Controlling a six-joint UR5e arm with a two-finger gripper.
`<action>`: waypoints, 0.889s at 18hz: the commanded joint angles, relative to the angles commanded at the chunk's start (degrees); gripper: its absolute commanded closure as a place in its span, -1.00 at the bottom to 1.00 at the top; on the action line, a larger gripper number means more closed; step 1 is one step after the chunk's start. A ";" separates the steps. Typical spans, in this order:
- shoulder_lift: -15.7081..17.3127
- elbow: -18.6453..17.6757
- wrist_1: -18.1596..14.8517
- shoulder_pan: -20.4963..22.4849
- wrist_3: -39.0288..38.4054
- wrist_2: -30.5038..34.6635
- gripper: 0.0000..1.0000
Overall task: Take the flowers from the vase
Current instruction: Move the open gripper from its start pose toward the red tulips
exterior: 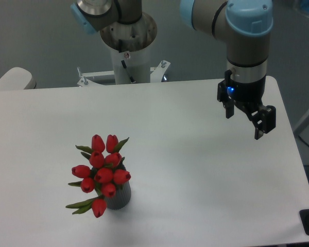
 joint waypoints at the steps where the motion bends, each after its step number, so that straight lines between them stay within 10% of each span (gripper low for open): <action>1: -0.09 -0.09 0.09 0.00 0.00 0.00 -1.00; 16: 0.88 -2.55 0.09 -4.66 -0.79 -5.01 -1.00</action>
